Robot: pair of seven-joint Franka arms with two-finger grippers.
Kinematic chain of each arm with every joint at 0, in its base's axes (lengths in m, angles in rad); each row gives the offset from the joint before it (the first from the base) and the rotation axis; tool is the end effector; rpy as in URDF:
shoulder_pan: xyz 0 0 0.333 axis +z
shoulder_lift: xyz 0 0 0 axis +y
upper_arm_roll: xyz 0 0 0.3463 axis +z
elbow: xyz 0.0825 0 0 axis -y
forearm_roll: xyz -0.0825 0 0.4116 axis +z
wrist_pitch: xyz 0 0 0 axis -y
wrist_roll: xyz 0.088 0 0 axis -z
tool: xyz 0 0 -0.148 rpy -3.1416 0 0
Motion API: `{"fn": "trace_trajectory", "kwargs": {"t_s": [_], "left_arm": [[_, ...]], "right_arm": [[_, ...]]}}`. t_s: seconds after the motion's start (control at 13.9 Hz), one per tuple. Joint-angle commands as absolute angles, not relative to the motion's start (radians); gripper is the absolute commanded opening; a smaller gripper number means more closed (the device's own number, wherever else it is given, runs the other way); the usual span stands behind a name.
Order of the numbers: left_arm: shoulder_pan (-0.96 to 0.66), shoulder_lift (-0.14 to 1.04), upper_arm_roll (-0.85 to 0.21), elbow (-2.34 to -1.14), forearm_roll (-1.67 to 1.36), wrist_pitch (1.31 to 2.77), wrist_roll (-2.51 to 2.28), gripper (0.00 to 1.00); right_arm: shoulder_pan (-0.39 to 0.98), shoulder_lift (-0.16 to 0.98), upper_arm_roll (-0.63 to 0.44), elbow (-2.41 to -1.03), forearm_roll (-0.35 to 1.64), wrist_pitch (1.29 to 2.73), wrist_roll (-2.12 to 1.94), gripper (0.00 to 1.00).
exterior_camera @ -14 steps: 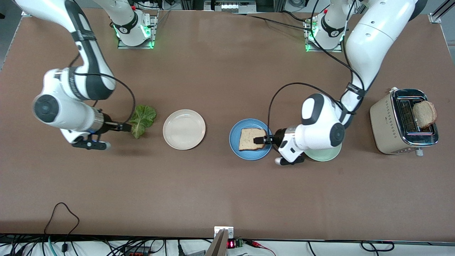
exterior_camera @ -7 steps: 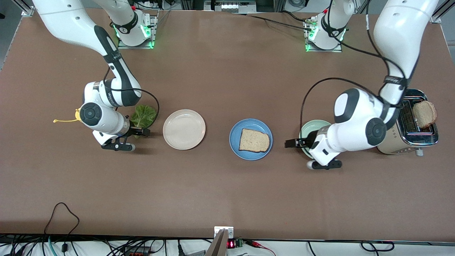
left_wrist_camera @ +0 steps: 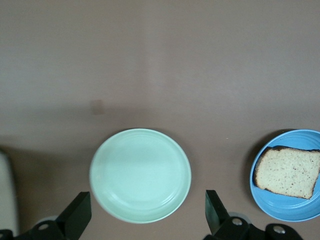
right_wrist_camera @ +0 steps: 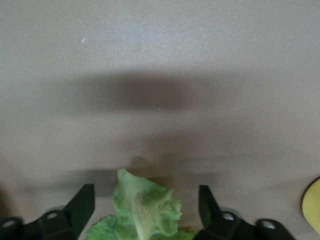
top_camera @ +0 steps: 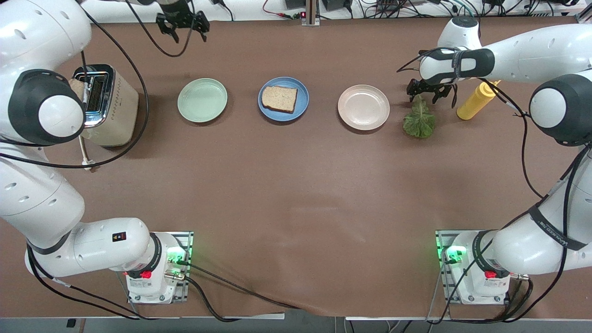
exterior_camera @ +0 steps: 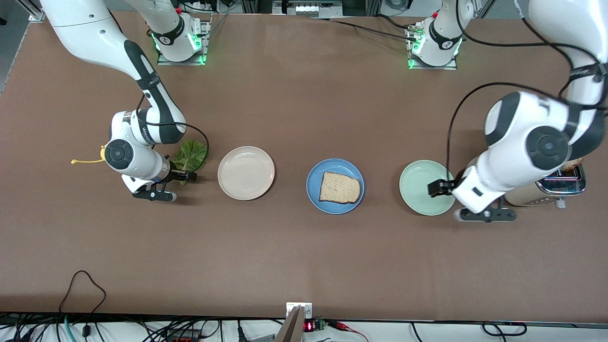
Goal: Make sandwich in blue plate with both arms
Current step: 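Grasp the lettuce with the right gripper while the left gripper returns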
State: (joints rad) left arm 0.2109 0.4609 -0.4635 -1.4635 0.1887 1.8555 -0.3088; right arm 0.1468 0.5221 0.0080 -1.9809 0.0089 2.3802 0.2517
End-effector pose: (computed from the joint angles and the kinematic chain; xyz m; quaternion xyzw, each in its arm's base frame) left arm 0.7102 -0.1115 0.4143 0.9997 0.0206 -0.0123 0.0069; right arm 0.6175 0.0968 0.1531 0.9967 -0.0521 -0.0611 0.0076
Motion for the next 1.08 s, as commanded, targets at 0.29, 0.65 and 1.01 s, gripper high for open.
{"fn": "trace_trajectory", "kwargs": {"t_s": [0.29, 0.65, 1.01], "left_arm": [[0.181, 0.313, -0.303, -1.368, 0.192, 1.657, -0.23, 1.0], [-0.007, 0.178, 0.096, -1.451, -0.04, 1.615, -0.045, 1.0], [-0.008, 0.121, 0.097, -1.518, -0.041, 1.612, 0.011, 1.0]], "right_arm": [[0.141, 0.522, 0.015, -1.99, -0.009, 2.378, 0.253, 0.06], [0.14, 0.494, 0.015, -1.976, -0.008, 2.344, 0.239, 0.0], [0.14, 0.396, 0.014, -1.916, 0.011, 2.229, 0.277, 0.0]]}}
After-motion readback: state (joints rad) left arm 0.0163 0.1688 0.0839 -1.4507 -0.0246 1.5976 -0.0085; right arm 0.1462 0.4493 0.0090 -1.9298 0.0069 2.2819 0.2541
